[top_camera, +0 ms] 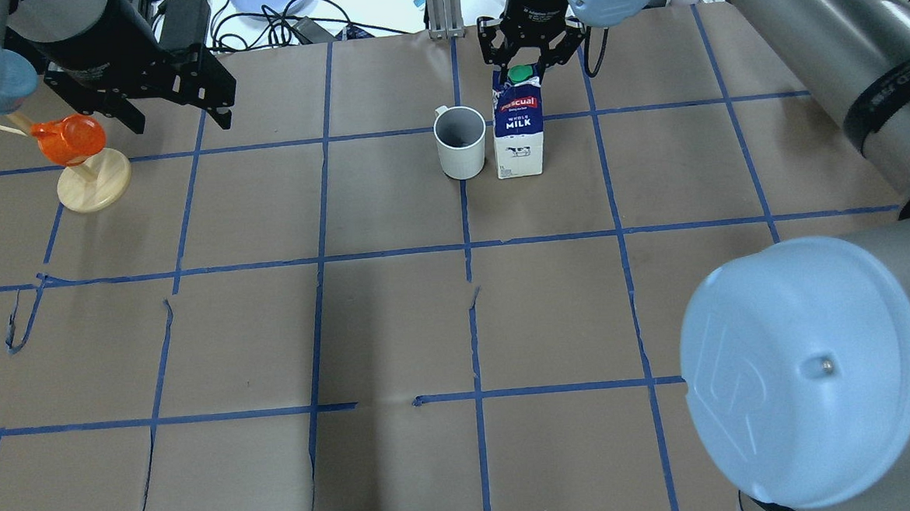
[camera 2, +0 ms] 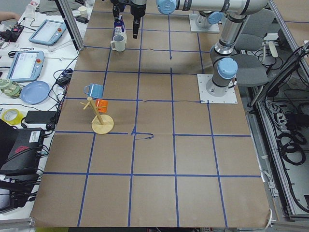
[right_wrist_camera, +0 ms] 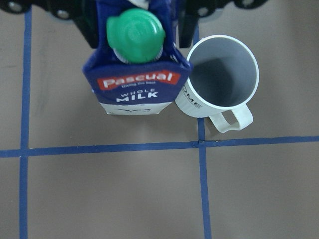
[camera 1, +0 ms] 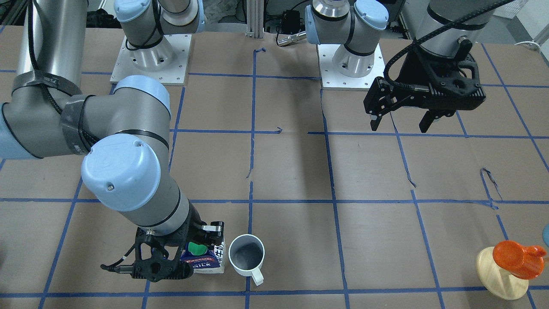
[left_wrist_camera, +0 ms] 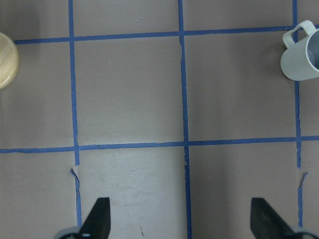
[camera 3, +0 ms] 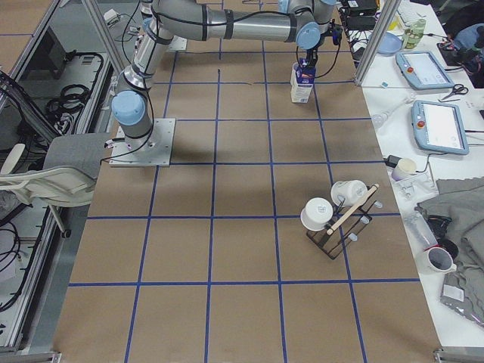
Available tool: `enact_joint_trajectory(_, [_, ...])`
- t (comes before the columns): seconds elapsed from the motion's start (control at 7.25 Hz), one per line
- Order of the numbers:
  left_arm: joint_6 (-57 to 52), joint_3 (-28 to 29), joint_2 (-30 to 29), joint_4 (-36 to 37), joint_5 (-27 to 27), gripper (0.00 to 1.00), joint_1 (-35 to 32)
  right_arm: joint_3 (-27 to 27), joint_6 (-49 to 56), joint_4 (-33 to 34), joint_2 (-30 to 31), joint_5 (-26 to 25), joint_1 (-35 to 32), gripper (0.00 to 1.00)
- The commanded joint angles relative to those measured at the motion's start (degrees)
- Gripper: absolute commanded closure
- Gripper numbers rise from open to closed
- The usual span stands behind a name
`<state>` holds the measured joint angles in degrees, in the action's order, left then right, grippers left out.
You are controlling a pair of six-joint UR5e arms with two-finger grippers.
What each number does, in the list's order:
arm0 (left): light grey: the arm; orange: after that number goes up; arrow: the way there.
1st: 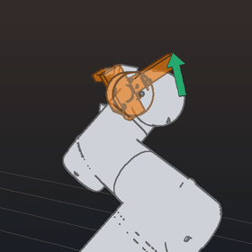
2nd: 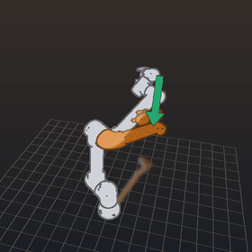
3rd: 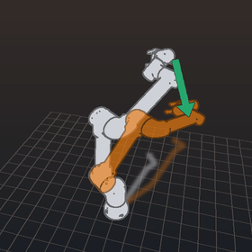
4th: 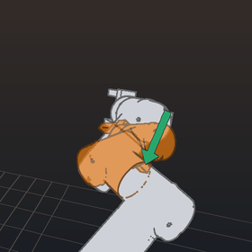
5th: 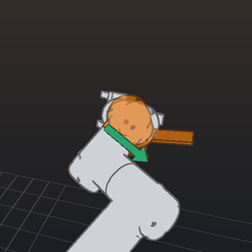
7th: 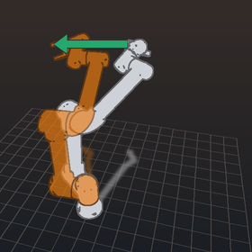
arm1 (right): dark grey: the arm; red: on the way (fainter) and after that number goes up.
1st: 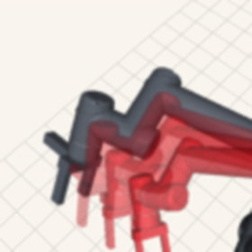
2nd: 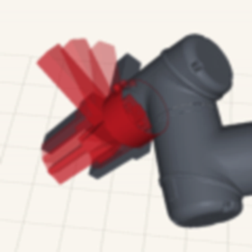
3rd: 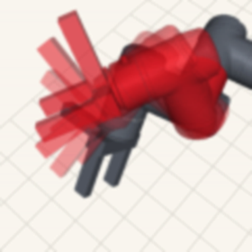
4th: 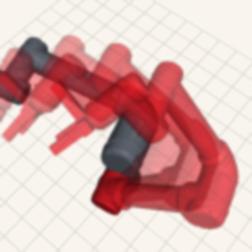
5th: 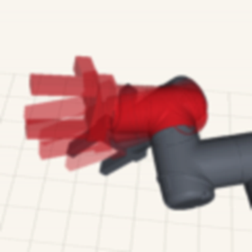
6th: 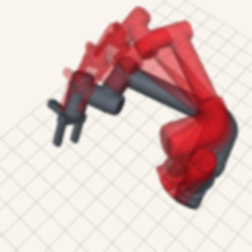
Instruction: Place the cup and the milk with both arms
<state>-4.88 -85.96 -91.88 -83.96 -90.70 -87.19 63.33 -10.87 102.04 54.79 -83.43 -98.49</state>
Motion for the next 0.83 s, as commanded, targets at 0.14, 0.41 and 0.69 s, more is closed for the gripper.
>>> enact_joint_trajectory(0.14, [-0.04,0.00,0.03,-0.07,0.00,0.00,0.00,1.01,-0.12,1.94,0.84,-0.50,0.05,0.00])
enact_joint_trajectory(0.41, [0.05,0.00,0.03,0.02,0.00,0.00,0.00,0.92,0.41,-1.81,7.23,-1.03,0.14,0.00])
enact_joint_trajectory(0.69, [0.05,0.00,0.12,-0.07,0.00,0.00,0.00,2.58,4.33,-9.98,15.04,-1.03,1.63,0.00])
